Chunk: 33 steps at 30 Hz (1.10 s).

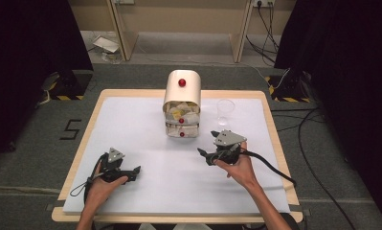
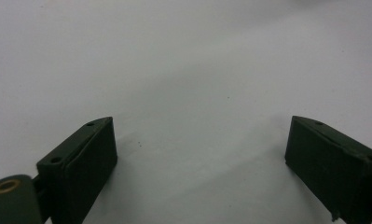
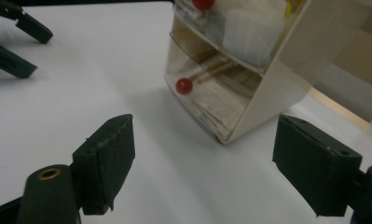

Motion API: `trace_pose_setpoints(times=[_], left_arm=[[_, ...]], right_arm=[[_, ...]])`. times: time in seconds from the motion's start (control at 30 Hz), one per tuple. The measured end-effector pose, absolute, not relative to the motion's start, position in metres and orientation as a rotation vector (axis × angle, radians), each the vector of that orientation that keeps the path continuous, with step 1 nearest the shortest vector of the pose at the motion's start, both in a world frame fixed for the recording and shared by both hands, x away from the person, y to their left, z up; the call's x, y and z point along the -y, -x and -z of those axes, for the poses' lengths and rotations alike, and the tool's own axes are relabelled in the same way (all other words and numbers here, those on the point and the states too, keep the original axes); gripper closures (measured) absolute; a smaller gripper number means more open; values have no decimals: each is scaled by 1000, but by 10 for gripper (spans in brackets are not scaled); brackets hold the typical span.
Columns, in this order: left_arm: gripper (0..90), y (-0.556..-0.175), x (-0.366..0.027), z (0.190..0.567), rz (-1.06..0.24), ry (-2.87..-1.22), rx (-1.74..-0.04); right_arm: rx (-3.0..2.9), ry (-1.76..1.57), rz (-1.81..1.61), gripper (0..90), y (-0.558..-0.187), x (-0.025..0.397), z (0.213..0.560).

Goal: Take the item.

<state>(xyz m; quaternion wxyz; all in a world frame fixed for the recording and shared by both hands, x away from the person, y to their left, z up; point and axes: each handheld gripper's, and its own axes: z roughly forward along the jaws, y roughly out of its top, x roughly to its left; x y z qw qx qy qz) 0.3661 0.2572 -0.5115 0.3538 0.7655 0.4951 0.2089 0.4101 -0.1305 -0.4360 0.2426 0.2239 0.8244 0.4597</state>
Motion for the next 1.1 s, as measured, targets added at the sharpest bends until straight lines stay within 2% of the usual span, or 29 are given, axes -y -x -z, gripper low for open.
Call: trace_pose_setpoints(times=[0.53, 0.77, 1.1], left_arm=[[78, -366, -258, 512, -535, -1978, -1279], [76, -366, -258, 512, -533, -1979, -1278], [76, -366, -258, 512, -533, -1978, -1278]], right_arm=[[-2162, -484, -1371, 245, -429, 82, 389], [-2149, -446, -1345, 245, -442, 64, 382], [-2182, -466, -1294, 251, -454, 62, 388]])
